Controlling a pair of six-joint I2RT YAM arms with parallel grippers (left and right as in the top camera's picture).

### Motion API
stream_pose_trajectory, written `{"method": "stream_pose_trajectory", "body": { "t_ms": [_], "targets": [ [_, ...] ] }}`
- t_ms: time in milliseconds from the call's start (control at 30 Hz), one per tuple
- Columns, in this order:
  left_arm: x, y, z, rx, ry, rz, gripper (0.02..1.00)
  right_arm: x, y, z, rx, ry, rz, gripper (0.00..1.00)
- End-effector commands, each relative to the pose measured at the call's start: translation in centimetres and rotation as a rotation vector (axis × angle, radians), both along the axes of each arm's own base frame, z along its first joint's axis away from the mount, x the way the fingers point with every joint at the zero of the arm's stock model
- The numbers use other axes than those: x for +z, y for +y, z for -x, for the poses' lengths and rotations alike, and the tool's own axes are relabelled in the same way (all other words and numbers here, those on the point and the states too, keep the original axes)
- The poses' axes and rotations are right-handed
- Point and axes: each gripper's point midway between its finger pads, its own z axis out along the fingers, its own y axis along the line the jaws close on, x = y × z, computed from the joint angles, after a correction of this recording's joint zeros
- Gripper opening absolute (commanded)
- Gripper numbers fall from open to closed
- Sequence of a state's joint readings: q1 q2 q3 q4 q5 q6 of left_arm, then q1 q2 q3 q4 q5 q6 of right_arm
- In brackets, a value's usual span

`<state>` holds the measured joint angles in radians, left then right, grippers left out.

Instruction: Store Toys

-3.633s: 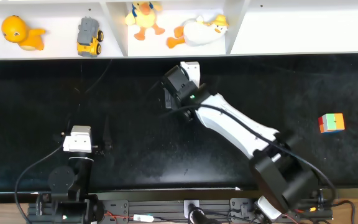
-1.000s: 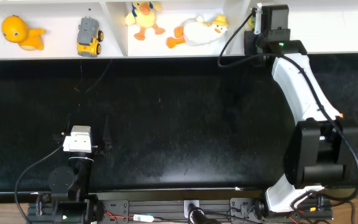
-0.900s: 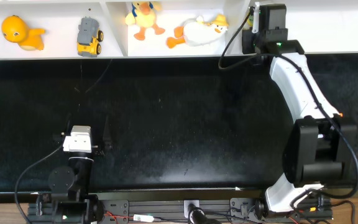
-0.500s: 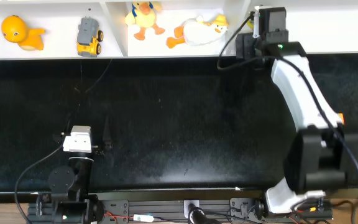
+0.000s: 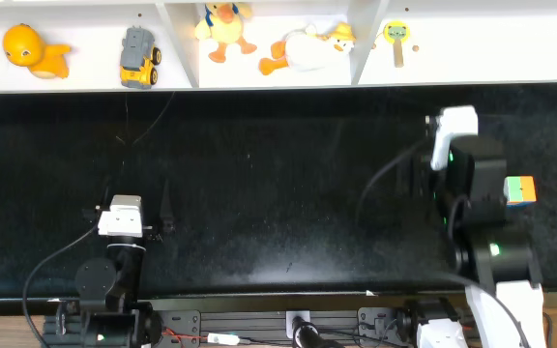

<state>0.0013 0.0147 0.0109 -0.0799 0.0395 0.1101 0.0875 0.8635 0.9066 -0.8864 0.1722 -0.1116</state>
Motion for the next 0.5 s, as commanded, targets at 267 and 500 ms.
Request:
{"method": "stream_pose_trajectory", "body": {
  "t_ms": [267,500],
  "targets": [
    [0.1,0.0,0.0,0.003,-0.006,0.010,0.998,0.4,0.4,3.3,0.031,0.004,-0.030,0.996],
    [0.1,0.0,0.0,0.003,-0.006,0.010,0.998,-1.5,-2.2,1.6,-0.082,0.004,-0.076,0.996]
  ]
}}
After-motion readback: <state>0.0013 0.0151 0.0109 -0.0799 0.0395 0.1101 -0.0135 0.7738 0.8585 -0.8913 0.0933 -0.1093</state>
